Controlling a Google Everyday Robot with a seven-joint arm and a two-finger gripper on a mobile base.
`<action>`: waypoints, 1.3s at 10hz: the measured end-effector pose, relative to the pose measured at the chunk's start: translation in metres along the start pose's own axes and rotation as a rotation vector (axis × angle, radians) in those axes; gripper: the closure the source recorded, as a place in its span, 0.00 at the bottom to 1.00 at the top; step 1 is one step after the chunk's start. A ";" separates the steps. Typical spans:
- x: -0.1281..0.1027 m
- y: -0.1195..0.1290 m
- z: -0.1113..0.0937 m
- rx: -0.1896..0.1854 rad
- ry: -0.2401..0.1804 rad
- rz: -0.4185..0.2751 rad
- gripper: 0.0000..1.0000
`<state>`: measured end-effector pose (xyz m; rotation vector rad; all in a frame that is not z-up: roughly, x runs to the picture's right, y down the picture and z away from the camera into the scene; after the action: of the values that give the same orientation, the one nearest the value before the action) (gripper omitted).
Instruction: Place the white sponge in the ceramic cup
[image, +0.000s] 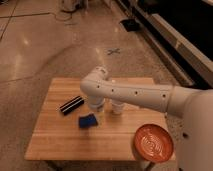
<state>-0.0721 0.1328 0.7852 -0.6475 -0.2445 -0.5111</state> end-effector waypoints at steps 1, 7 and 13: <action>-0.003 -0.005 0.006 -0.005 -0.002 0.004 0.35; -0.018 -0.032 0.056 -0.007 -0.034 0.081 0.35; -0.011 -0.024 0.089 -0.031 -0.029 0.125 0.35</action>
<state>-0.0996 0.1764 0.8627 -0.6960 -0.2223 -0.3862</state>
